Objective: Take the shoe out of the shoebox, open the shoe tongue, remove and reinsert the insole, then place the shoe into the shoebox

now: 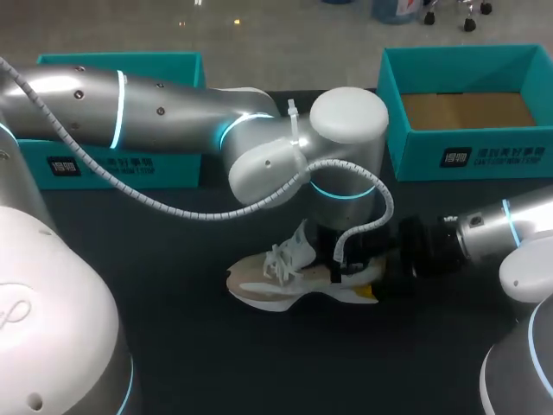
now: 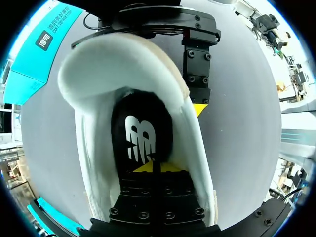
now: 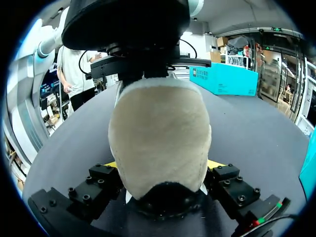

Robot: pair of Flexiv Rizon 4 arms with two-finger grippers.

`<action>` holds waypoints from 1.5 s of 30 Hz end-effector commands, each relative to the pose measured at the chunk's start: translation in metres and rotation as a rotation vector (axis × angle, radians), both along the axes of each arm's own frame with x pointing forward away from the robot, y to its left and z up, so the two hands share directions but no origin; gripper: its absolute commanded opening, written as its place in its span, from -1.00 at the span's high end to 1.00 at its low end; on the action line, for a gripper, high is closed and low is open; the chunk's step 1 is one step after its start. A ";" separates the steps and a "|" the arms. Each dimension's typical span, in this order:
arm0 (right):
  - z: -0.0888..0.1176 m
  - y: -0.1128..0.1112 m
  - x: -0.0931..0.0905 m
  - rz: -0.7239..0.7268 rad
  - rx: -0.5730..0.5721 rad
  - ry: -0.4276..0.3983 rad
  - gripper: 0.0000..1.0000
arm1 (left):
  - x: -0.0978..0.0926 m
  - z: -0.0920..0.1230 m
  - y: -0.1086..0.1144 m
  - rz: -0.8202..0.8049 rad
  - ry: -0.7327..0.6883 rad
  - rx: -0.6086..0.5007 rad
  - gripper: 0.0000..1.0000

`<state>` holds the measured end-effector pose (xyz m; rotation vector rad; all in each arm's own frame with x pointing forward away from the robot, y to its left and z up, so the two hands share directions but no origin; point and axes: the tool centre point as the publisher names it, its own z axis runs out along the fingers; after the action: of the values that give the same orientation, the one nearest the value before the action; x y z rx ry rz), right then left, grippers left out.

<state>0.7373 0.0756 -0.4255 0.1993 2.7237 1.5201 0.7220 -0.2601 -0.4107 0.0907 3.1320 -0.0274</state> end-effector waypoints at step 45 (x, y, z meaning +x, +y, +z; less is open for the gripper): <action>0.002 0.002 0.001 -0.002 -0.005 0.002 1.00 | -0.002 0.099 0.008 -0.063 0.195 -0.486 1.00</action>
<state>0.7385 0.0768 -0.4235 0.2011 2.7250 1.5198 0.7196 -0.2534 -0.3152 0.1755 3.2056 -0.7951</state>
